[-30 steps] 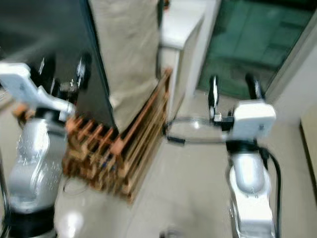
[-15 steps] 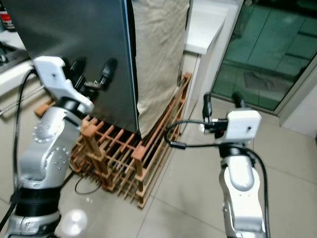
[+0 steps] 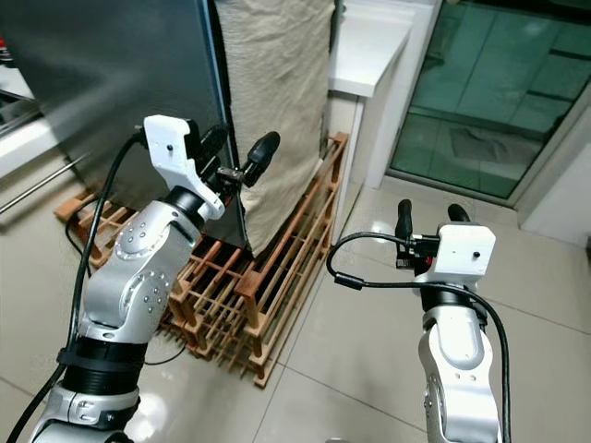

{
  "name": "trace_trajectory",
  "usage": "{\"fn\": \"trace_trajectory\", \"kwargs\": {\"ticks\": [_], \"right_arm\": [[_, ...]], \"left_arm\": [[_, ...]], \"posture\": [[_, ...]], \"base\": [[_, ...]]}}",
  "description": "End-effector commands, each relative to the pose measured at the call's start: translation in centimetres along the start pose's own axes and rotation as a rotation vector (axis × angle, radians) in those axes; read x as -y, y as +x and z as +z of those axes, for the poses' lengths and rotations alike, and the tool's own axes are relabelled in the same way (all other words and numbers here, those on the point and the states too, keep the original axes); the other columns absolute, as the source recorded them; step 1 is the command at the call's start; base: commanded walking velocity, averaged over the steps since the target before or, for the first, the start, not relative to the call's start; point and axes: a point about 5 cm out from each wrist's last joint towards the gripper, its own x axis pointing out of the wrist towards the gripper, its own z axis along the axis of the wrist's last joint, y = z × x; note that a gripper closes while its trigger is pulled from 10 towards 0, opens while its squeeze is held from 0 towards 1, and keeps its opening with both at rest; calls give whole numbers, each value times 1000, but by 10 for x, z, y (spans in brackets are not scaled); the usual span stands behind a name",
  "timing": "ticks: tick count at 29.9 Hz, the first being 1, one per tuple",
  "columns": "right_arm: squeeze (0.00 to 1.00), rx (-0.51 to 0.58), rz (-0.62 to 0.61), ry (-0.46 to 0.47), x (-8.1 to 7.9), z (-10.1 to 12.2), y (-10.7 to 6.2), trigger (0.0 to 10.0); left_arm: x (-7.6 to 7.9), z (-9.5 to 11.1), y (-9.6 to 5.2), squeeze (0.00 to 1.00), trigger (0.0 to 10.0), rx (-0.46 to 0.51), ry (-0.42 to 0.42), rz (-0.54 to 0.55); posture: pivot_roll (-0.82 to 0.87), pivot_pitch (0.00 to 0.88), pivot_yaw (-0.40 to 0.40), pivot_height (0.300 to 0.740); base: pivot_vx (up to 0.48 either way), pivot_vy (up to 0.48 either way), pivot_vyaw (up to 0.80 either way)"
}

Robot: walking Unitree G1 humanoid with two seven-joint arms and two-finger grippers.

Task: Restocking fridge

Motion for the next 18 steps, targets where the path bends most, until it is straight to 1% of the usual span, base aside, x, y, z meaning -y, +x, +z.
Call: {"fn": "trace_trajectory", "kwargs": {"ticks": [1,5,9,12,14,18], "right_arm": [[0,18,-6,0,1,6,2,10000],[0,21,-4,-2,0,7,2,10000],[0,20,5,-9,-1,6,2,10000],[0,21,-1,-13,1,6,2,10000],[0,21,-4,-14,1,6,2,10000],[0,23,-2,-16,1,6,2,10000]], "left_arm": [[-3,-1,5,0,10000,-10,-18,41],[2,2,10,0,10000,14,-19,42],[-4,-1,13,0,10000,-1,-6,87],[-6,0,14,0,10000,4,-18,99],[-5,-1,14,0,10000,5,-26,96],[0,-3,16,0,10000,-2,-33,67]], "posture": [[-170,0,45,740],[-175,0,46,740],[-181,0,50,740],[-181,0,50,740],[-185,0,52,740],[-186,0,53,740]], "base": [[0,0,0],[0,0,0],[0,0,0],[0,0,0],[0,0,0],[0,0,0]]}}
